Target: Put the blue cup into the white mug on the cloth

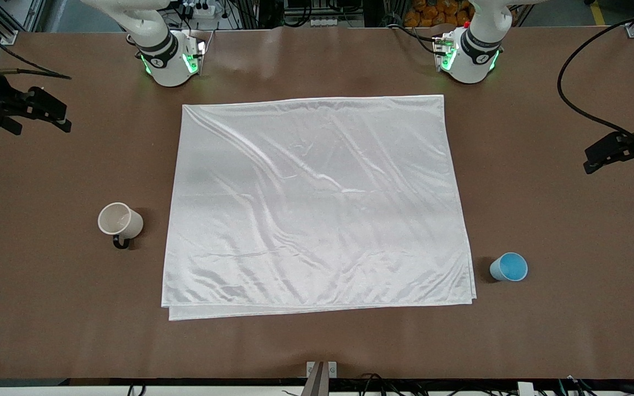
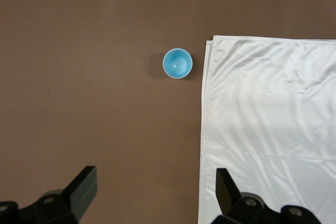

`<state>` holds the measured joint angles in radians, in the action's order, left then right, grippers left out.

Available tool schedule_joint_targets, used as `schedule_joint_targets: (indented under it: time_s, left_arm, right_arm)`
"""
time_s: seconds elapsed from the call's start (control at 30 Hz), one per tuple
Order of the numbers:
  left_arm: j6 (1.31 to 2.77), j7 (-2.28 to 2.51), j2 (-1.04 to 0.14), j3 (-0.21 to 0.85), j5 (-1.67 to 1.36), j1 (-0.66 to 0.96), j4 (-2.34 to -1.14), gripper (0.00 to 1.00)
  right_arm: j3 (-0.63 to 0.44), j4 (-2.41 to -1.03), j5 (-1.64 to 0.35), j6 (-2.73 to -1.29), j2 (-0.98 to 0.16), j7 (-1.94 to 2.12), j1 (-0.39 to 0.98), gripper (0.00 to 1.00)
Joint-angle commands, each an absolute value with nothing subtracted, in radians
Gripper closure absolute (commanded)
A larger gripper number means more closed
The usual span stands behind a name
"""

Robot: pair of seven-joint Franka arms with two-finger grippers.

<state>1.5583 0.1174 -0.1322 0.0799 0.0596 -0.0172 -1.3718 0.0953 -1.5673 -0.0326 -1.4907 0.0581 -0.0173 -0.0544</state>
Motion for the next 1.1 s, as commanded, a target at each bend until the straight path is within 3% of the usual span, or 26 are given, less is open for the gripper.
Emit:
schedule_joint_targets:
  time_s: [0.0, 0.6, 0.9, 1.07]
  left_arm:
    - [1.554, 0.109, -0.115, 0.071, 0.061, -0.008, -1.384, 0.00]
    - [1.569, 0.101, -0.178, 0.069, 0.057, -0.021, -1.391, 0.00]
    - [1.686, 0.101, -0.313, 0.064, 0.061, -0.032, -1.405, 0.00]
    - [1.847, 0.101, -0.351, 0.063, 0.069, -0.048, -1.494, 0.00]
  right_arm:
    - [0.098, -1.565, -0.015, -1.482, 0.057, -0.020, -0.049, 0.00]
    - [0.098, -1.568, -0.015, -1.482, 0.051, -0.020, -0.052, 0.00]
    - [0.098, -1.571, -0.015, -1.483, 0.037, -0.018, -0.052, 0.00]
    - [0.097, -1.571, -0.015, -1.477, 0.018, -0.009, -0.057, 0.00]
